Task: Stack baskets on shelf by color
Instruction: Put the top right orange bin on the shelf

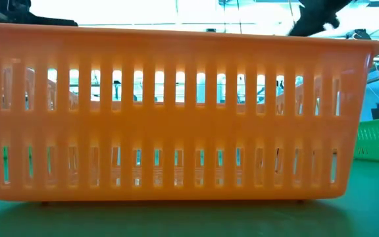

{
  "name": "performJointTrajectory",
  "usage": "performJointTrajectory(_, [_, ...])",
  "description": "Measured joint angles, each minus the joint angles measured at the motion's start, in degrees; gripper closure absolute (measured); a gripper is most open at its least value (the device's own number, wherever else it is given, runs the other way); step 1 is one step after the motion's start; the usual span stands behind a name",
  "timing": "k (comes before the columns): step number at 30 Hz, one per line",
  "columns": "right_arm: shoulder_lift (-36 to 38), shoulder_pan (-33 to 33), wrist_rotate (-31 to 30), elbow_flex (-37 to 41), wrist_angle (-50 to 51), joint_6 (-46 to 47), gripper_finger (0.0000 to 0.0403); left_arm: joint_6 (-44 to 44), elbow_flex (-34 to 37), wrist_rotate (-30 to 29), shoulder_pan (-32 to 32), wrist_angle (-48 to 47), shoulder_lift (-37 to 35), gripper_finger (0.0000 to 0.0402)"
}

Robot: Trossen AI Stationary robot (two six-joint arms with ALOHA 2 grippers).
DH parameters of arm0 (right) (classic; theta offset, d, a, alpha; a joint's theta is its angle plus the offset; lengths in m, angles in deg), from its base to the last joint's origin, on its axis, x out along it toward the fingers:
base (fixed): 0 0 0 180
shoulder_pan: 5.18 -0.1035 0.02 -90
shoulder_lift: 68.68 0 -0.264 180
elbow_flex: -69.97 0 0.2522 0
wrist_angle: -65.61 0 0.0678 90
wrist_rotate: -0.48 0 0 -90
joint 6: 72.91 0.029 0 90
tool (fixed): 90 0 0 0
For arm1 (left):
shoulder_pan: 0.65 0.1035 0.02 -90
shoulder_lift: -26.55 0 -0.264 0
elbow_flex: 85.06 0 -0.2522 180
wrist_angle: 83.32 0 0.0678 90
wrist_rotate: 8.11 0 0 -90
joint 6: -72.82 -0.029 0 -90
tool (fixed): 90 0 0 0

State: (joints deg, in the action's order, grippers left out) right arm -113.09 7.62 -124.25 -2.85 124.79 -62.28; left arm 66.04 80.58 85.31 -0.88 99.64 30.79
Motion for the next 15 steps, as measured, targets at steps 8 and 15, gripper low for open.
performJointTrajectory(8, [-6.59,0.33,6.43,0.70,21.07,8.06,0.0266,0.51,0.00,-1.19,-0.02,3.14,0.00,0.0364])
performJointTrajectory(15, [-7.50,3.20,11.91,13.82,19.02,2.56,0.0266,-0.64,0.00,-5.63,0.00,5.02,-0.01,0.0364])
